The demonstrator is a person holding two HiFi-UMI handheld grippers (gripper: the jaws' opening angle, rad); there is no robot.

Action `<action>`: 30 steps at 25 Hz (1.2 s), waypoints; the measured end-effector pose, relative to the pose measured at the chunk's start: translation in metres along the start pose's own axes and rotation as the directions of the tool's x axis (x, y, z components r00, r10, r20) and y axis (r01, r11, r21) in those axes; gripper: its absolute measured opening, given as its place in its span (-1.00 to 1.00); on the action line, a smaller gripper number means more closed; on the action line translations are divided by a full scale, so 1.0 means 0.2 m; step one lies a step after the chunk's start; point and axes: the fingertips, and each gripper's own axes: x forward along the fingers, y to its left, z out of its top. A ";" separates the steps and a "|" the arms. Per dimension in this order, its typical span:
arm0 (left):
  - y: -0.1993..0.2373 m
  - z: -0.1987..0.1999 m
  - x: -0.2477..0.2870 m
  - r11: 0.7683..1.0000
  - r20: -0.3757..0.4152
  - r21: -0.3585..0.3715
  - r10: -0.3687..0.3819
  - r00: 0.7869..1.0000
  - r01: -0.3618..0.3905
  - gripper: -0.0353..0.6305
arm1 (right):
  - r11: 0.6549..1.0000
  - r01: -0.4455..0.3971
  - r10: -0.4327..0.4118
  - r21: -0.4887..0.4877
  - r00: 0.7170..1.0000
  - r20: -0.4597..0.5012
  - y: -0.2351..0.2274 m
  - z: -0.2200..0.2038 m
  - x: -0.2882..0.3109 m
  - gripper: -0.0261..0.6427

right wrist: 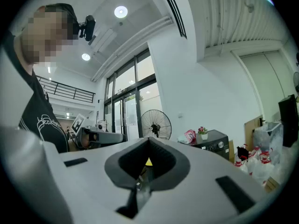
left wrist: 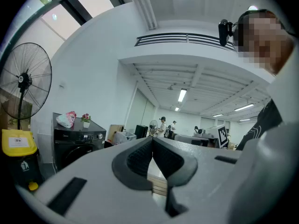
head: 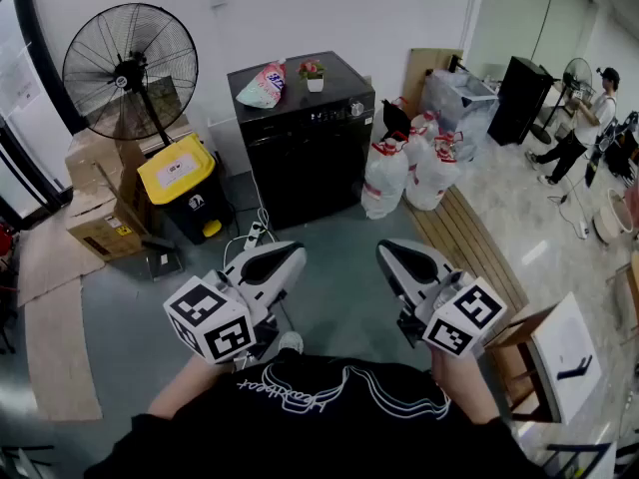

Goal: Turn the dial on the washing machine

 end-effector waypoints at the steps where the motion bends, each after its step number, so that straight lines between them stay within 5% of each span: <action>1: -0.01 0.00 0.00 1.000 -0.001 -0.006 0.002 1.000 -0.002 -0.88 | 1.000 -0.001 0.001 0.003 1.000 -0.004 0.00 0.00 -0.01 -0.91; 9: -0.09 0.01 0.04 1.000 0.002 -0.006 -0.014 1.000 0.014 -0.88 | 1.000 0.007 -0.007 -0.015 1.000 -0.002 0.01 0.03 -0.10 -0.91; 17: -0.14 -0.01 0.05 1.000 -0.005 -0.002 -0.019 1.000 0.019 -0.88 | 0.994 0.102 -0.102 -0.027 0.995 0.017 -0.05 0.03 -0.21 -0.89; 20: -0.14 -0.03 0.06 1.000 -0.012 -0.018 -0.022 1.000 0.021 -0.88 | 0.994 0.108 -0.108 -0.016 0.994 0.005 -0.06 0.00 -0.22 -0.59; 30: -0.04 -0.04 0.09 0.999 0.004 -0.031 -0.027 1.000 0.027 -0.88 | 0.978 0.197 -0.198 -0.066 0.980 -0.007 -0.17 -0.03 -0.19 -0.04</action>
